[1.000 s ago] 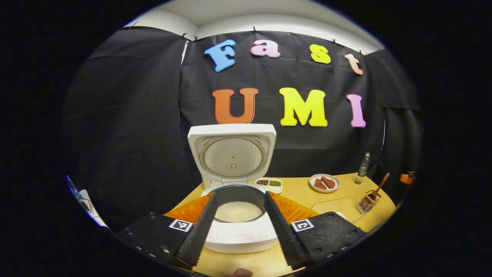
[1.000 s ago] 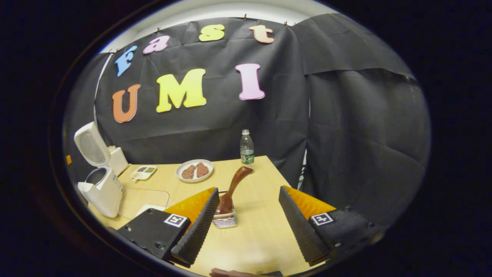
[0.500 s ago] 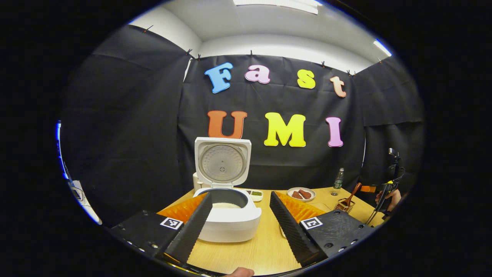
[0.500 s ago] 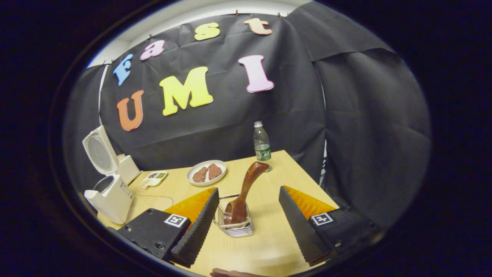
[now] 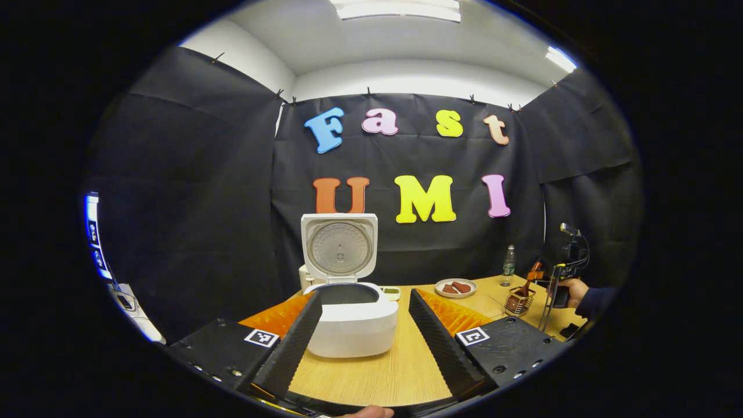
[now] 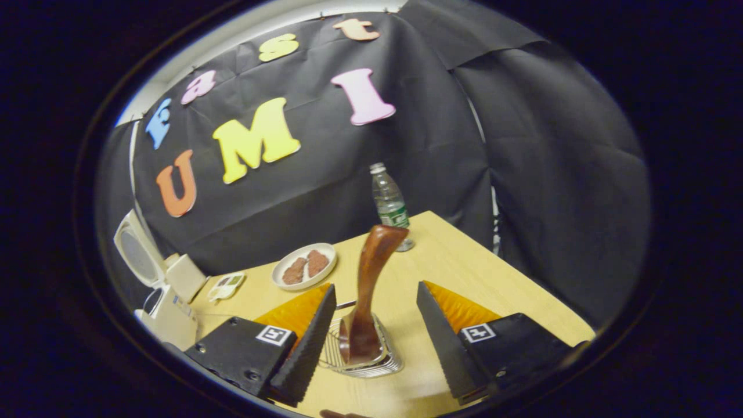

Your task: Close the left gripper, press the button to open the rice cooker; take a wooden spoon from the chopstick holder with the right hand, scoop a spoonful of rice and pour it into the rice cooker, then put the wooden spoon back into the chopstick holder.

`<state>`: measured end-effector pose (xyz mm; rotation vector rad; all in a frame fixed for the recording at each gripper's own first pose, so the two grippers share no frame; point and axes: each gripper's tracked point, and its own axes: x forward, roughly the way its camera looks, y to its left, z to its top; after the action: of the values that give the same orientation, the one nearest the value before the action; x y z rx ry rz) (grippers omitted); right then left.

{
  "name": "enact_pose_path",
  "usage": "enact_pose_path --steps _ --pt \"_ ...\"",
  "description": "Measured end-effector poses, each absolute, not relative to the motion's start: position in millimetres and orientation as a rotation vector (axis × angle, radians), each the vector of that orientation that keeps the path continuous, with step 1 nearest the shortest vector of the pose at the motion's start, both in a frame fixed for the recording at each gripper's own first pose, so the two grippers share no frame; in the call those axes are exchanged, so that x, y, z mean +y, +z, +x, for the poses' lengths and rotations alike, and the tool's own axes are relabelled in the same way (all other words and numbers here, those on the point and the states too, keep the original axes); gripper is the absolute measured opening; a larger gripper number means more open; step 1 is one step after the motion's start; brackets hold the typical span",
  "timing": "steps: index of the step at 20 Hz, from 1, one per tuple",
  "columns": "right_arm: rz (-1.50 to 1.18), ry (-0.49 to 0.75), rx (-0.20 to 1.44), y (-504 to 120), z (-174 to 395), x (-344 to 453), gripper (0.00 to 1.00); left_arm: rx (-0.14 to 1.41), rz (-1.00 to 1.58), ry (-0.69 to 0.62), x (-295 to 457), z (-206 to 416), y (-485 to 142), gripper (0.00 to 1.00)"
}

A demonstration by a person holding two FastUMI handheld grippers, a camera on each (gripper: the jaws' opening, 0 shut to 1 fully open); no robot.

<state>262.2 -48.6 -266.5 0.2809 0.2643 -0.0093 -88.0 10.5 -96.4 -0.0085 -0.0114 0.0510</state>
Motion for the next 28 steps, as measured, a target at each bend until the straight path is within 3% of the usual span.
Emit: enact_pose_path --steps 2,3,4,7,8,9,11,20,28 --pt "0.301 0.011 0.287 -279 266 -38 0.77 -0.001 0.011 0.075 18 -89 -107 0.95" --pt "0.311 0.021 0.291 -280 268 -35 0.75 0.014 0.014 0.070 16 -90 -116 0.95" --pt "0.324 0.030 0.291 -281 272 -32 0.80 0.030 0.008 0.059 14 -89 -123 0.95" --pt "0.403 0.088 0.304 -282 278 -17 0.70 0.064 -0.008 0.053 19 -88 -139 0.95" --pt "0.422 0.103 0.299 -277 274 -14 0.58 0.069 -0.002 0.054 20 -87 -142 0.95" --pt "0.412 0.074 0.298 -282 276 -21 0.38 0.078 0.005 0.053 20 -84 -146 0.96" --pt "0.413 0.080 0.303 -282 276 -19 0.22 0.084 0.021 0.049 20 -85 -150 0.95" --pt "0.269 0.088 0.145 -204 238 -16 0.18 0.036 0.000 0.016 11 -90 -142 0.95" --pt "0.105 0.145 0.032 -150 199 42 0.18 0.034 -0.013 0.011 12 -99 -143 0.95"
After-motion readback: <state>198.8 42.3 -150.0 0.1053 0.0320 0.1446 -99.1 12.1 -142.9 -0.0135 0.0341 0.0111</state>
